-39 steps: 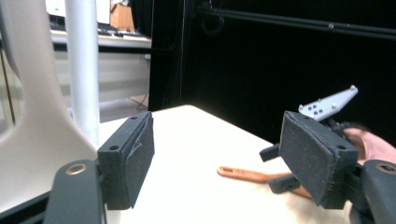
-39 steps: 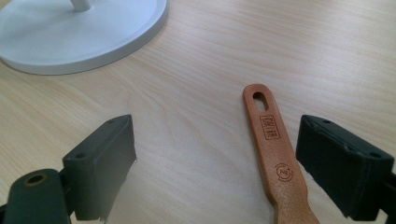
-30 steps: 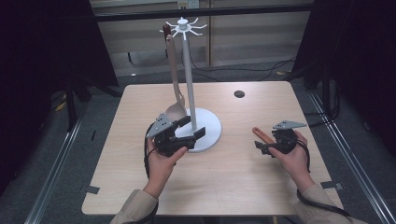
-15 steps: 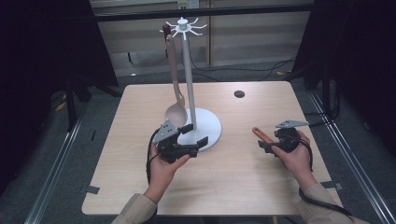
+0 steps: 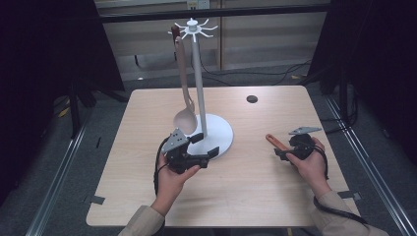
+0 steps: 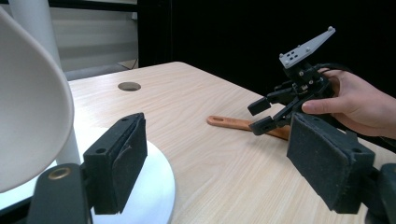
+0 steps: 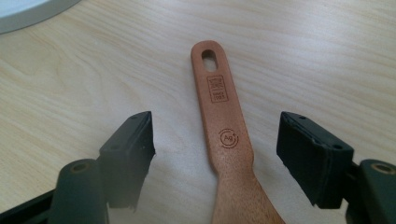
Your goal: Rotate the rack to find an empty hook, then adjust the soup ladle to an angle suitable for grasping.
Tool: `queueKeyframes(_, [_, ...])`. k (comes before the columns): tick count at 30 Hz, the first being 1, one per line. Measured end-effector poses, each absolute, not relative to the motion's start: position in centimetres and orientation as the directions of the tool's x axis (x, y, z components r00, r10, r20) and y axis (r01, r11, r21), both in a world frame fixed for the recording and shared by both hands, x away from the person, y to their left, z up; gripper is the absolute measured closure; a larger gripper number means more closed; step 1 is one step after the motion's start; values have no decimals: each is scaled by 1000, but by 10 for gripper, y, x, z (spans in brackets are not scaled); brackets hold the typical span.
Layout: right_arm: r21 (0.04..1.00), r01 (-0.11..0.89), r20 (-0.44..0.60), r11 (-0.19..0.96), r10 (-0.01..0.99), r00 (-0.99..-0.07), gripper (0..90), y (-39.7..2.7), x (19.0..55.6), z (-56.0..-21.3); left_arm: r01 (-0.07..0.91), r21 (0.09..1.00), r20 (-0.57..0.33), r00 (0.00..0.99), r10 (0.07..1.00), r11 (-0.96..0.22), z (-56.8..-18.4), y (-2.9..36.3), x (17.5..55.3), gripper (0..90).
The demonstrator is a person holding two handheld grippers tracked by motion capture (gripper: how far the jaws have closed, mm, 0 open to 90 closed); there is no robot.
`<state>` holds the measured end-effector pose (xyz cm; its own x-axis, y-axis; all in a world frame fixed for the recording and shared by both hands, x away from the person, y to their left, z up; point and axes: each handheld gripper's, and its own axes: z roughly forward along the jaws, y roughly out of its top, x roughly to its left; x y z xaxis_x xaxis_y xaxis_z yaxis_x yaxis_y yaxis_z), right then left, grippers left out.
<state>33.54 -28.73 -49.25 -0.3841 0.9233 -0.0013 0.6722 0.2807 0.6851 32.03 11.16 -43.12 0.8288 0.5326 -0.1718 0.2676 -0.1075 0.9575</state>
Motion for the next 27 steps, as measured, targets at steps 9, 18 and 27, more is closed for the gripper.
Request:
queueKeyframes(9, [662, 687, -10, 299, 921, -390, 335, -286, 338, -495, 275, 954, -171, 828, 534, -122, -434, 111, 319, 201])
queueKeyframes(18, [640, 701, 6, 315, 910, -415, 397, -283, 340, -499, 278, 954, -175, 823, 541, -115, -433, 113, 319, 200])
queueKeyframes(27, [640, 696, 27, 327, 895, -445, 557, -280, 339, -497, 277, 954, -173, 821, 544, -116, -431, 113, 318, 195])
